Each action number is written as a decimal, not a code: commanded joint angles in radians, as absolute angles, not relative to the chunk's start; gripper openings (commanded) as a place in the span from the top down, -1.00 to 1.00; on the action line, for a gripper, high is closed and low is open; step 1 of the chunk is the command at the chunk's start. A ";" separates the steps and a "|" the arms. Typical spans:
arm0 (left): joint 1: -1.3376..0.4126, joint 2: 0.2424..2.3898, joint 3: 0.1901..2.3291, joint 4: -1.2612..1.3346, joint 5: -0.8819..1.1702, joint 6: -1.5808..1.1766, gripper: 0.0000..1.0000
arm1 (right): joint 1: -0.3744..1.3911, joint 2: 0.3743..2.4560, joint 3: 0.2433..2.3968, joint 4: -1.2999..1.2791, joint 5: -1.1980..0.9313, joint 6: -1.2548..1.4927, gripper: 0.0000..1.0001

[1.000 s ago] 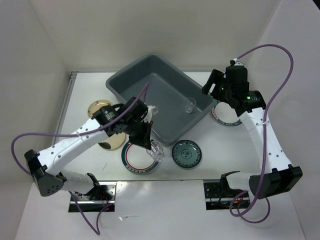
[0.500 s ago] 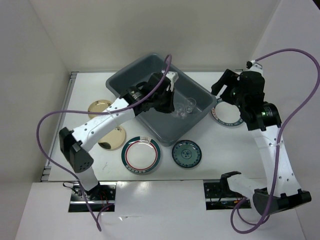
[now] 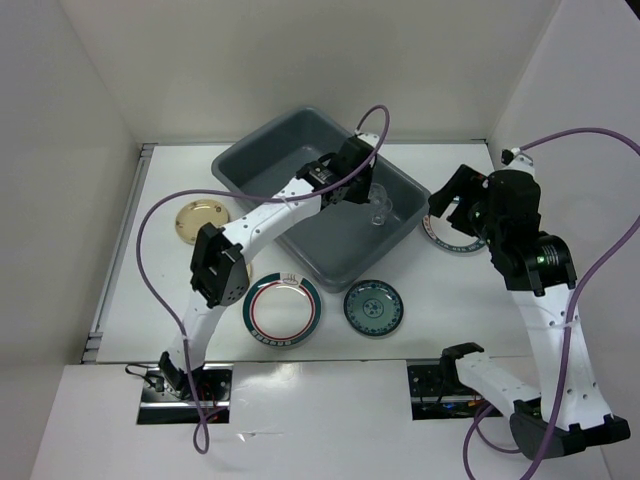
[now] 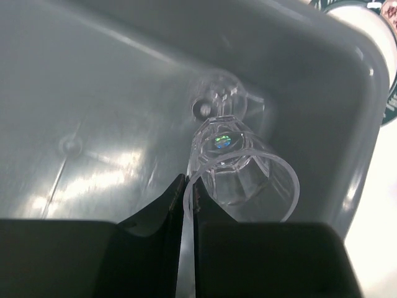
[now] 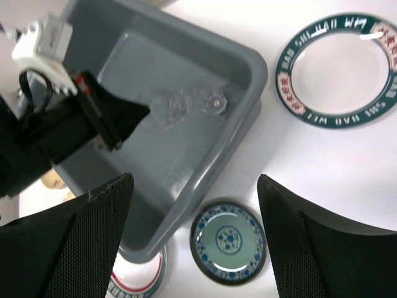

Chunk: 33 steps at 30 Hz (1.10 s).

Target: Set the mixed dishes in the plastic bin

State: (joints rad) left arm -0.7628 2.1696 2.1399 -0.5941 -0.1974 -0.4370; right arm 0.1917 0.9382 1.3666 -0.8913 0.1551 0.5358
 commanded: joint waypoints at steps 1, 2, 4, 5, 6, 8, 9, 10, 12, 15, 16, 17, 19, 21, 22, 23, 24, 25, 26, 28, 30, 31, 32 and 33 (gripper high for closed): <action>-0.767 2.216 2.250 -0.543 -0.218 -0.396 0.73 | 0.187 0.927 1.361 -0.916 0.144 0.548 -0.71; -0.767 2.227 2.250 -0.543 -0.218 -0.396 0.73 | 0.187 0.927 1.361 -0.925 0.144 0.548 -0.71; -0.767 2.240 2.261 -0.520 -0.218 -0.396 0.73 | 0.187 0.927 1.361 -0.925 0.135 0.548 -0.71; -0.767 2.252 2.261 -0.506 -0.218 -0.396 0.73 | 0.187 0.927 1.361 -0.925 0.135 0.548 -0.71; -0.767 2.252 2.261 -0.506 -0.218 -0.396 0.73 | 0.187 0.927 1.352 -0.925 0.135 0.557 -0.71; -0.767 2.290 2.295 -0.506 -0.218 -0.396 0.73 | 0.187 0.927 1.351 -0.936 0.135 0.557 -0.71; -0.767 2.301 2.304 -0.506 -0.218 -0.396 0.70 | 0.187 0.927 1.351 -0.936 0.135 0.557 -0.71; -0.767 2.324 2.304 -0.506 -0.206 -0.396 0.70 | 0.187 0.927 1.351 -0.936 0.147 0.557 -0.71; -0.767 2.354 2.333 -0.515 -0.193 -0.396 0.67 | 0.187 0.927 1.351 -0.945 0.147 0.557 -0.71; -0.767 2.385 2.352 -0.525 -0.170 -0.405 0.64 | 0.187 0.927 1.361 -0.945 0.156 0.557 -0.71; -0.767 2.385 2.352 -0.525 -0.170 -0.405 0.64 | 0.187 0.927 1.361 -0.945 0.156 0.557 -0.71; -0.767 2.396 2.374 -0.525 -0.170 -0.405 0.62 | 0.187 0.927 1.361 -0.945 0.156 0.557 -0.71; -0.767 2.407 2.393 -0.534 -0.170 -0.405 0.56 | 0.187 0.927 1.361 -0.945 0.156 0.557 -0.71; -0.767 2.407 2.411 -0.534 -0.170 -0.405 0.32 | 0.187 0.927 1.361 -0.945 0.156 0.557 -0.71; -0.767 2.407 2.411 -0.534 -0.170 -0.405 0.19 | 0.187 0.927 1.361 -0.945 0.156 0.548 -0.71; -0.767 2.407 2.422 -0.534 -0.170 -0.405 0.10 | 0.187 0.927 1.361 -0.945 0.156 0.548 -0.71; -0.767 2.407 2.422 -0.534 -0.170 -0.405 0.03 | 0.187 0.927 1.352 -0.945 0.156 0.548 -0.71; -0.767 2.407 2.451 -0.534 -0.170 -0.405 -0.24 | 0.187 0.927 1.351 -0.936 0.156 0.548 -0.71; -0.767 2.407 2.465 -0.534 -0.170 -0.405 -0.37 | 0.187 0.927 1.351 -0.936 0.167 0.548 -0.71; -0.767 2.407 2.506 -0.543 -0.183 -0.405 -0.49 | 0.187 0.937 1.333 -0.936 0.198 0.561 -0.71; -0.767 2.378 2.578 -0.554 -0.192 -0.405 -0.61 | 0.187 0.982 1.306 -0.936 0.293 0.624 -0.71; -0.767 2.364 2.595 -0.554 -0.192 -0.405 -0.65 | 0.154 0.998 1.292 -0.936 0.308 0.641 -0.71; -0.767 2.347 2.606 -0.564 -0.192 -0.405 -0.65 | 0.126 1.037 1.278 -0.936 0.281 0.652 -0.71; -0.767 2.309 2.606 -0.565 -0.192 -0.405 -0.67 | 0.095 1.052 1.247 -0.936 0.256 0.679 -0.69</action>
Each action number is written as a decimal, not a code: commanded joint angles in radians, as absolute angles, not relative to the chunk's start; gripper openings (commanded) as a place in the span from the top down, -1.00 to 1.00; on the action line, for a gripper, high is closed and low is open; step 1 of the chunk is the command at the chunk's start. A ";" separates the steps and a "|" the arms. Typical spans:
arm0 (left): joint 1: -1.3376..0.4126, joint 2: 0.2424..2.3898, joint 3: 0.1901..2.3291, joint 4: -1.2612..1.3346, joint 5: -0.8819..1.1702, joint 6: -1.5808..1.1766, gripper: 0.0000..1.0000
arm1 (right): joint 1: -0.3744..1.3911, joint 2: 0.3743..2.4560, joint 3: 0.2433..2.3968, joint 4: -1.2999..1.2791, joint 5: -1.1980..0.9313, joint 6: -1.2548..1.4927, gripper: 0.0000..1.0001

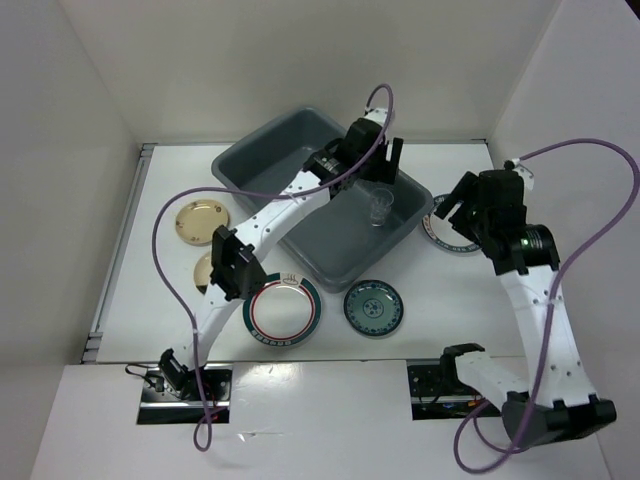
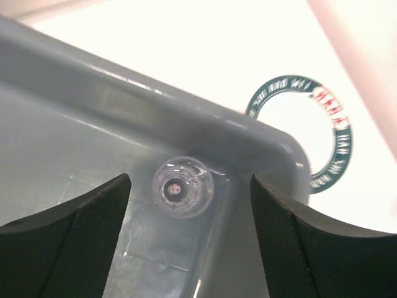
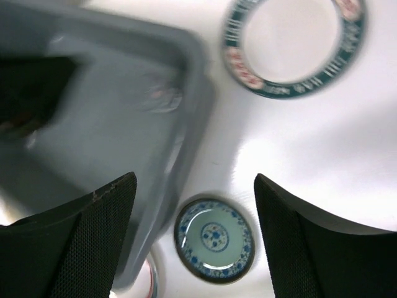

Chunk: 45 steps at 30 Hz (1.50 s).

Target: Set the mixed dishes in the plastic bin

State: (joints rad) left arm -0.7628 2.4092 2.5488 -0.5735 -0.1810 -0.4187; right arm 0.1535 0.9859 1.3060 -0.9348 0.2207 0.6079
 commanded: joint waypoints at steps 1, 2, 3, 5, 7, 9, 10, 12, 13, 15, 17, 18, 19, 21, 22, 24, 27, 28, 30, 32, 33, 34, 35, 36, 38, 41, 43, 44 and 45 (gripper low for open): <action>-0.767 2.286 2.591 -0.565 -0.192 -0.405 -0.70 | 0.042 1.063 1.221 -0.918 0.232 0.693 -0.61; -0.767 2.261 2.567 -0.565 -0.192 -0.394 -0.71 | 0.019 1.063 1.192 -0.881 0.219 0.712 -0.58; -0.767 2.200 2.528 -0.546 -0.192 -0.394 -0.71 | 0.002 1.072 1.133 -0.859 0.210 0.728 -0.55; -0.767 2.126 2.349 -0.500 -0.166 -0.394 -0.74 | -0.043 1.081 1.085 -0.832 0.201 0.779 -0.55; -0.767 2.027 2.236 -0.440 -0.126 -0.414 -0.74 | -0.069 1.095 1.029 -0.790 0.177 0.814 -0.55; -0.767 1.940 2.081 -0.382 -0.045 -0.452 -0.74 | -0.115 1.110 0.990 -0.760 0.152 0.834 -0.55; -0.767 1.910 2.024 -0.358 -0.022 -0.466 -0.74 | -0.129 1.111 0.974 -0.747 0.143 0.847 -0.55; -0.767 1.837 1.927 -0.301 0.031 -0.500 -0.74 | -0.179 1.121 0.936 -0.736 0.132 0.885 -0.51; -0.767 1.816 1.851 -0.287 0.040 -0.500 -0.74 | -0.196 1.121 0.925 -0.712 0.118 0.896 -0.48; -0.767 1.775 1.793 -0.276 0.040 -0.509 -0.74 | -0.230 1.121 0.885 -0.695 0.118 0.943 -0.46; -0.767 1.755 1.735 -0.276 0.040 -0.509 -0.74 | -0.247 1.121 0.861 -0.669 0.127 0.982 -0.46; -0.767 1.735 1.718 -0.276 0.040 -0.509 -0.74 | -0.247 1.121 0.836 -0.658 0.127 1.017 -0.46; -0.767 1.724 1.701 -0.276 0.040 -0.499 -0.74 | -0.262 1.130 0.821 -0.647 0.115 1.034 -0.46; -0.767 1.689 1.655 -0.276 0.040 -0.499 -0.77 | -0.273 1.140 0.778 -0.603 0.115 1.092 -0.46; -0.767 1.678 1.638 -0.276 0.040 -0.499 -0.77 | -0.285 1.150 0.764 -0.580 0.103 1.101 -0.43; -0.767 1.648 1.609 -0.285 0.040 -0.488 -0.77 | -0.285 1.164 0.752 -0.532 0.092 1.133 -0.43; -0.767 1.625 1.542 -0.296 0.020 -0.479 -0.80 | -0.285 1.189 0.752 -0.473 0.092 1.181 -0.41; -0.767 1.614 1.525 -0.296 0.009 -0.469 -0.80 | -0.285 1.189 0.752 -0.463 0.107 1.210 -0.41; -0.767 1.605 1.482 -0.320 0.009 -0.460 -0.80 | -0.285 1.207 0.742 -0.425 0.121 1.230 -0.41; -0.767 1.592 1.456 -0.321 0.009 -0.460 -0.80 | -0.285 1.245 0.730 -0.393 0.112 1.259 -0.39; -0.767 1.583 1.445 -0.331 0.009 -0.460 -0.82 | -0.285 1.261 0.730 -0.381 0.112 1.272 -0.39; -0.767 1.574 1.424 -0.331 0.009 -0.460 -0.82 | -0.285 1.290 0.720 -0.347 0.101 1.282 -0.39; -0.767 1.574 1.414 -0.331 0.009 -0.460 -0.82 | -0.285 1.305 0.710 -0.336 0.101 1.298 -0.39; -0.767 1.563 1.405 -0.331 0.009 -0.460 -0.84 | -0.285 1.318 0.710 -0.327 0.101 1.298 -0.39; -0.767 1.554 1.393 -0.331 0.009 -0.460 -0.84 | -0.285 1.350 0.710 -0.305 0.121 1.298 -0.39; -0.767 1.545 1.384 -0.340 0.009 -0.451 -0.84 | -0.285 1.361 0.710 -0.278 0.139 1.308 -0.39; -0.767 1.545 1.373 -0.341 0.000 -0.451 -0.84 | -0.285 1.373 0.710 -0.262 0.140 1.308 -0.39; -0.767 1.545 1.373 -0.341 0.000 -0.451 -0.84 | -0.285 1.373 0.710 -0.253 0.150 1.308 -0.39; -0.767 1.545 1.373 -0.341 0.000 -0.451 -0.87 | -0.285 1.396 0.710 -0.244 0.162 1.308 -0.39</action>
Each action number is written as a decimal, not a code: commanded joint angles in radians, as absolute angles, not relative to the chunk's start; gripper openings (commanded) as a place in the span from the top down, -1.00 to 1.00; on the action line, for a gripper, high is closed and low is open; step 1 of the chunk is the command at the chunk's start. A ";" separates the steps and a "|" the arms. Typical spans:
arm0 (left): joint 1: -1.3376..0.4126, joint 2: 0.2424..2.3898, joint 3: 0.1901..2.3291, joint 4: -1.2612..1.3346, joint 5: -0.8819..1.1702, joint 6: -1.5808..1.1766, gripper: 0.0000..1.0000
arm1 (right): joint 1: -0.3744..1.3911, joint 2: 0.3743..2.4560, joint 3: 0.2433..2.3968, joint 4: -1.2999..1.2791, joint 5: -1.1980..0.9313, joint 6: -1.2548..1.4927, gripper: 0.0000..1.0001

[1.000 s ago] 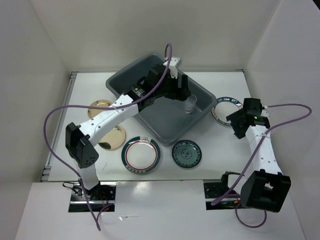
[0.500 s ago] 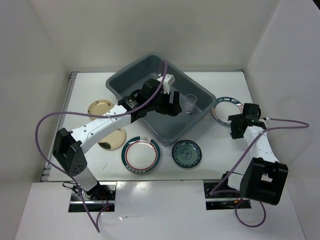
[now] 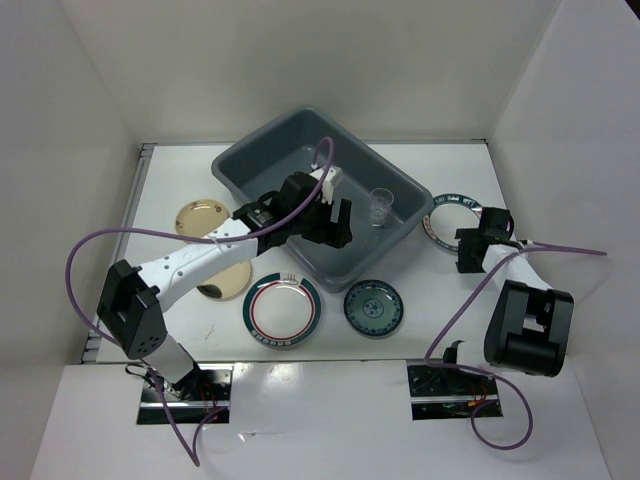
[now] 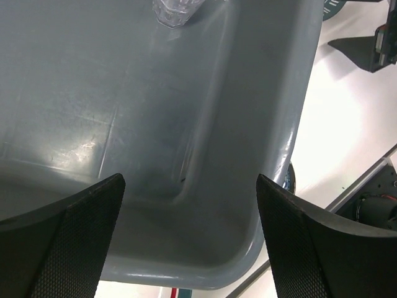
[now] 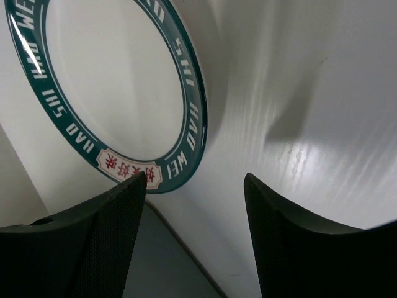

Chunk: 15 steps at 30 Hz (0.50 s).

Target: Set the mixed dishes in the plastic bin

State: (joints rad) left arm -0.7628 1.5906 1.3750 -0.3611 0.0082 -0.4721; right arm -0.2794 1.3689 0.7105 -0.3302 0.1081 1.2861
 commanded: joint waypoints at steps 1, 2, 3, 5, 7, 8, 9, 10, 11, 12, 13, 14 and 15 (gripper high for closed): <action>-0.767 1.545 1.364 -0.341 0.000 -0.451 -0.87 | -0.285 1.405 0.719 -0.244 0.163 1.308 -0.39; -0.767 1.545 1.364 -0.341 0.000 -0.442 -0.87 | -0.285 1.416 0.719 -0.229 0.163 1.308 -0.39; -0.767 1.545 1.355 -0.341 0.000 -0.442 -0.87 | -0.285 1.436 0.719 -0.219 0.173 1.308 -0.39; -0.767 1.536 1.345 -0.341 0.000 -0.442 -0.87 | -0.285 1.454 0.730 -0.207 0.183 1.308 -0.36; -0.767 1.536 1.336 -0.341 0.000 -0.442 -0.87 | -0.276 1.482 0.730 -0.195 0.192 1.308 -0.36; -0.767 1.536 1.336 -0.341 0.000 -0.442 -0.87 | -0.276 1.491 0.730 -0.186 0.192 1.308 -0.31; -0.767 1.536 1.336 -0.341 0.000 -0.442 -0.87 | -0.276 1.491 0.730 -0.186 0.192 1.318 -0.28; -0.767 1.536 1.327 -0.341 0.000 -0.442 -0.87 | -0.276 1.503 0.730 -0.170 0.192 1.318 -0.28; -0.767 1.536 1.327 -0.341 0.000 -0.442 -0.87 | -0.276 1.512 0.730 -0.158 0.201 1.318 -0.25; -0.767 1.536 1.327 -0.341 0.000 -0.442 -0.87 | -0.276 1.513 0.730 -0.158 0.201 1.318 -0.22; -0.767 1.536 1.327 -0.341 0.000 -0.442 -0.87 | -0.276 1.522 0.730 -0.144 0.201 1.318 -0.19; -0.767 1.536 1.327 -0.341 0.000 -0.442 -0.87 | -0.276 1.531 0.730 -0.144 0.212 1.318 -0.15; -0.767 1.536 1.327 -0.341 0.000 -0.442 -0.87 | -0.276 1.531 0.730 -0.135 0.212 1.318 -0.08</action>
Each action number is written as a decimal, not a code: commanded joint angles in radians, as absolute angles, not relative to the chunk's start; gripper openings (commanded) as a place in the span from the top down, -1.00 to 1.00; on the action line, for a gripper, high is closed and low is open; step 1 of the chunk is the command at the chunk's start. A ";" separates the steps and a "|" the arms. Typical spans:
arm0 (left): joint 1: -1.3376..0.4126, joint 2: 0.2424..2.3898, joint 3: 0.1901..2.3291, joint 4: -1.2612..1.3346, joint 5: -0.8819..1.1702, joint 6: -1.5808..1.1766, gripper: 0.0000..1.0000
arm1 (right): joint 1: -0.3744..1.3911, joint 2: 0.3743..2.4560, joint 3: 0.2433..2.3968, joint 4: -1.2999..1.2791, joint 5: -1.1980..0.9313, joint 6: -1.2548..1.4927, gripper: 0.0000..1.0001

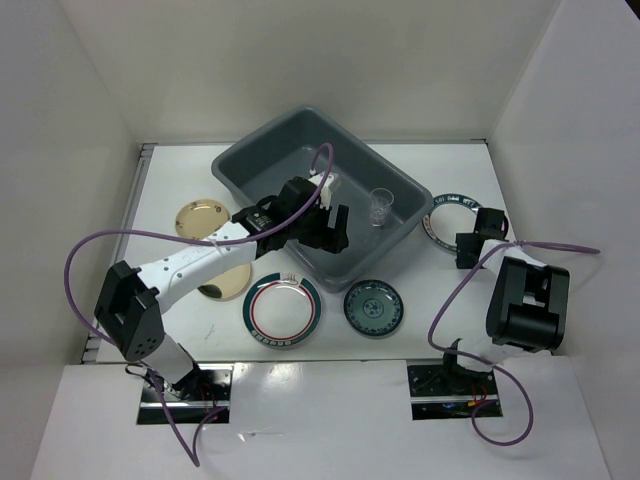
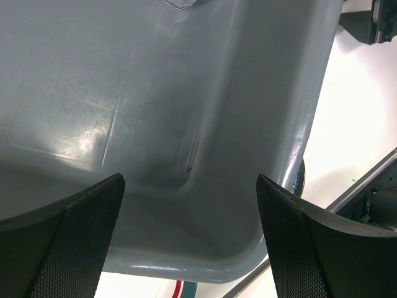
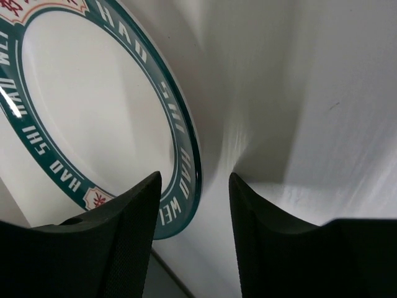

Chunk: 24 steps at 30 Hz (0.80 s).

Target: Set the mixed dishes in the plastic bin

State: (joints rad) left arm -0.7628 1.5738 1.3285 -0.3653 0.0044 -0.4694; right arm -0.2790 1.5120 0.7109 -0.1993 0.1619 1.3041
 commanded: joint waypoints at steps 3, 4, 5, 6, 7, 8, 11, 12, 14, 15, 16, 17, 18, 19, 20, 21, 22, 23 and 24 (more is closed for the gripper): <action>-0.767 1.536 1.327 -0.341 0.000 -0.442 -0.87 | -0.276 1.543 0.730 -0.112 0.222 1.327 -0.03; -0.767 1.536 1.327 -0.341 0.000 -0.442 -0.87 | -0.276 1.557 0.730 -0.112 0.222 1.327 0.05; -0.767 1.536 1.318 -0.350 0.000 -0.442 -0.87 | -0.276 1.569 0.730 -0.103 0.232 1.327 0.09; -0.767 1.536 1.318 -0.350 0.000 -0.442 -0.87 | -0.276 1.569 0.741 -0.103 0.232 1.327 0.11; -0.767 1.536 1.318 -0.350 0.000 -0.442 -0.87 | -0.267 1.578 0.741 -0.089 0.232 1.338 0.14; -0.767 1.536 1.318 -0.350 0.000 -0.442 -0.87 | -0.258 1.578 0.750 -0.089 0.241 1.338 0.17; -0.767 1.536 1.309 -0.359 0.000 -0.442 -0.87 | -0.249 1.597 0.761 -0.080 0.252 1.356 0.27; -0.767 1.536 1.308 -0.359 0.000 -0.442 -0.87 | -0.249 1.606 0.761 -0.080 0.252 1.356 0.32; -0.767 1.526 1.308 -0.368 -0.009 -0.433 -0.87 | -0.239 1.615 0.761 -0.069 0.252 1.365 0.52; -0.767 1.526 1.308 -0.368 -0.009 -0.433 -0.89 | -0.239 1.615 0.761 -0.069 0.252 1.365 0.58; -0.767 1.526 1.308 -0.368 -0.018 -0.433 -0.89 | -0.239 1.615 0.761 -0.057 0.252 1.374 0.63; -0.767 1.526 1.308 -0.368 -0.018 -0.433 -0.89 | -0.239 1.615 0.761 -0.057 0.252 1.374 0.69; -0.767 1.526 1.308 -0.368 -0.018 -0.433 -0.89 | -0.239 1.615 0.761 -0.057 0.262 1.374 0.80; -0.767 1.526 1.308 -0.368 -0.018 -0.433 -0.89 | -0.239 1.602 0.761 -0.057 0.271 1.374 0.86; -0.767 1.526 1.308 -0.368 -0.018 -0.433 -0.89 | -0.229 1.591 0.761 -0.057 0.281 1.384 0.91; -0.767 1.526 1.308 -0.368 -0.018 -0.433 -0.89 | -0.229 1.579 0.761 -0.057 0.290 1.384 0.99; -0.767 1.526 1.308 -0.368 -0.018 -0.433 -0.89 | -0.229 1.565 0.761 -0.057 0.301 1.384 0.99; -0.767 1.526 1.308 -0.368 -0.028 -0.433 -0.89 | -0.229 1.531 0.752 -0.057 0.320 1.384 0.99; -0.767 1.526 1.308 -0.368 -0.028 -0.433 -0.89 | -0.229 1.514 0.752 -0.057 0.321 1.384 0.99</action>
State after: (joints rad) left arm -0.7628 1.5730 1.3125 -0.3775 -0.0113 -0.4484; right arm -0.2363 1.5661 0.7544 -0.0078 0.2333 1.3903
